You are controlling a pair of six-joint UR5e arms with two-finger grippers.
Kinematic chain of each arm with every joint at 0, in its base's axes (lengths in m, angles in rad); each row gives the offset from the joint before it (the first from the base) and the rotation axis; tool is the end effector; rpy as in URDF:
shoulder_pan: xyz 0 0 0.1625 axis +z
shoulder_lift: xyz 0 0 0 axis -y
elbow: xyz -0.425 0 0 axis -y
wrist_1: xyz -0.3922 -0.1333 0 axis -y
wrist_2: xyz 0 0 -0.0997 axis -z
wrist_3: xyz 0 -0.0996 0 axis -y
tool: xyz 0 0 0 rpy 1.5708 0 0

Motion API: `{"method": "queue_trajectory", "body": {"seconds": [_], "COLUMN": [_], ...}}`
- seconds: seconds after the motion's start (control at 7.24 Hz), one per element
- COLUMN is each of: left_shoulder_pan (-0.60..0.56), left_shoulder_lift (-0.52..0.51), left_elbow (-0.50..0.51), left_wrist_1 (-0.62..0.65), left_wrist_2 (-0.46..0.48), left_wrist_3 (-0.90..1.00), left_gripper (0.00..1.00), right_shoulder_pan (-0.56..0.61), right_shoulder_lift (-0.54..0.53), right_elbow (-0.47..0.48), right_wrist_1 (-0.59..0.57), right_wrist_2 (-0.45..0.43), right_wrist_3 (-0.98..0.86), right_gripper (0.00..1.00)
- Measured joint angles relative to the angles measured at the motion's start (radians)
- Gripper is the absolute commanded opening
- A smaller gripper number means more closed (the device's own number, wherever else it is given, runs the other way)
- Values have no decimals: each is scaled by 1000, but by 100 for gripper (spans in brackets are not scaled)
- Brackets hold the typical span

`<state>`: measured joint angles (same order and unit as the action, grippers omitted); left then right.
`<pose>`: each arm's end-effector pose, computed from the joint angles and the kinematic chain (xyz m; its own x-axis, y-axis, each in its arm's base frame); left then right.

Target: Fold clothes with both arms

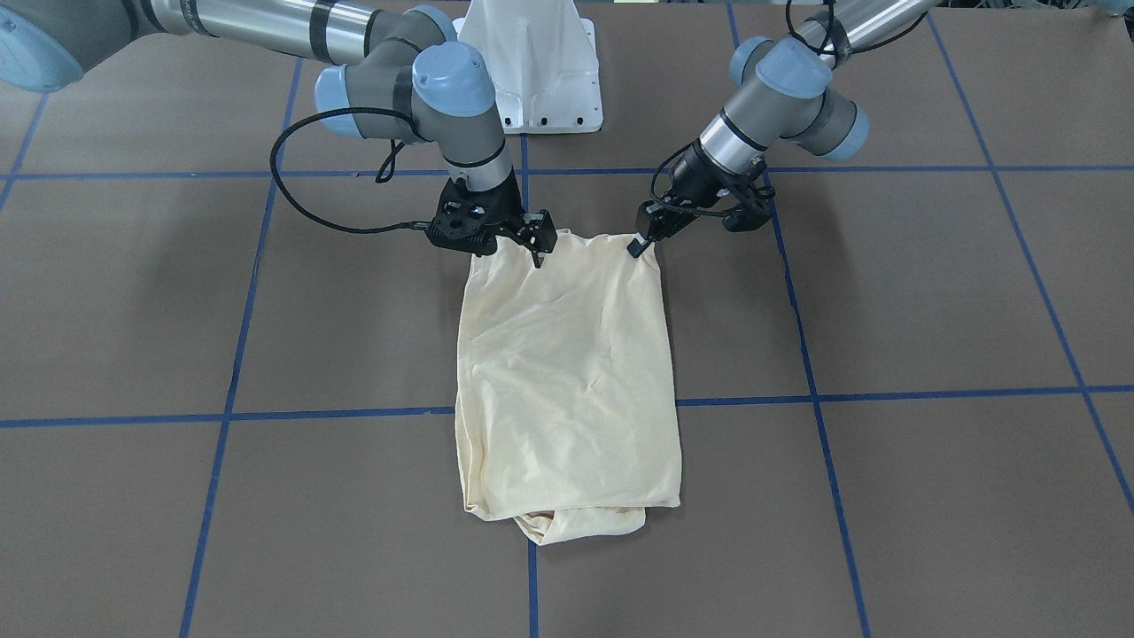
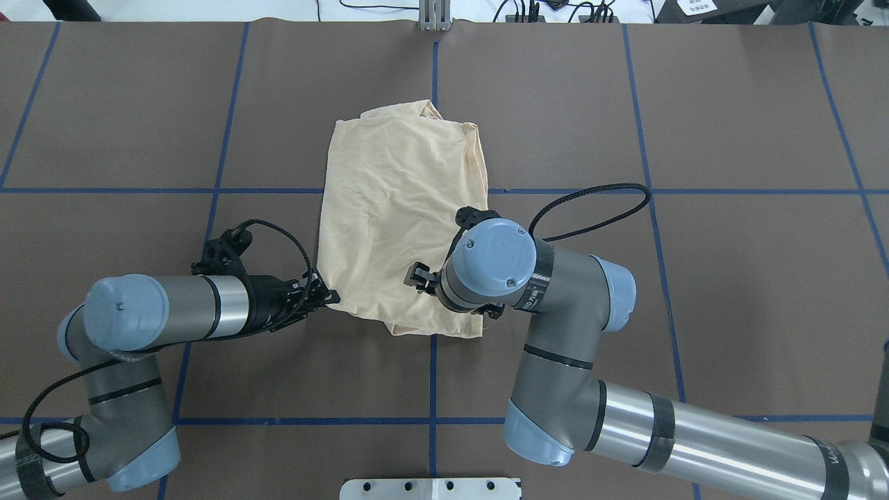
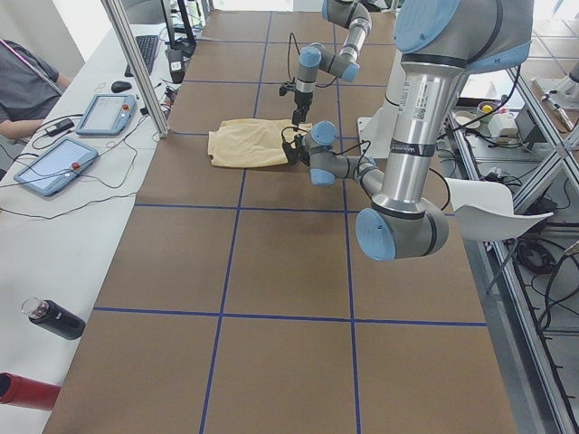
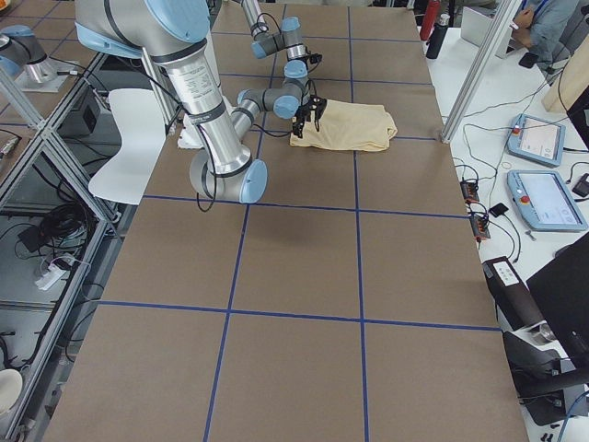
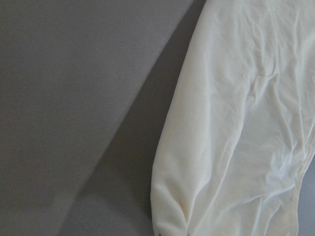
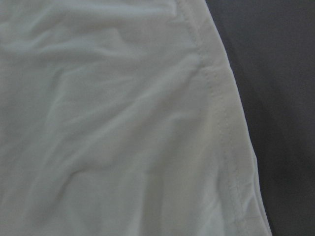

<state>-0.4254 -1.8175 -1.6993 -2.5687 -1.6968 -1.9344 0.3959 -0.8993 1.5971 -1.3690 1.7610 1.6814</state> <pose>0.4832 -0.3515 0.3526 0.0615 -0.4152 -0.9076 0.3414 0.8633 -0.3718 -0.6050 -0.3769 0.2260 0.5436 0.3447 0.7653 -0.3039 0.9307 -0.2033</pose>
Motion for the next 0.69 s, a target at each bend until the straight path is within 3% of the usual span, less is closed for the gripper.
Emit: {"method": "queue_trajectory", "body": {"seconds": [0.69], "left_shoulder_pan": [5], "left_shoulder_lift": [0], "left_elbow": [2], "left_wrist_1": [-1], "left_wrist_2": [2], "left_wrist_3": [-6], "left_gripper": [0], "right_shoulder_pan": [-17], "right_shoulder_lift": [1], "right_elbow": [6], "right_wrist_1": [-80], "right_wrist_2": [8], "right_wrist_3": [3], "right_gripper": [100]}}
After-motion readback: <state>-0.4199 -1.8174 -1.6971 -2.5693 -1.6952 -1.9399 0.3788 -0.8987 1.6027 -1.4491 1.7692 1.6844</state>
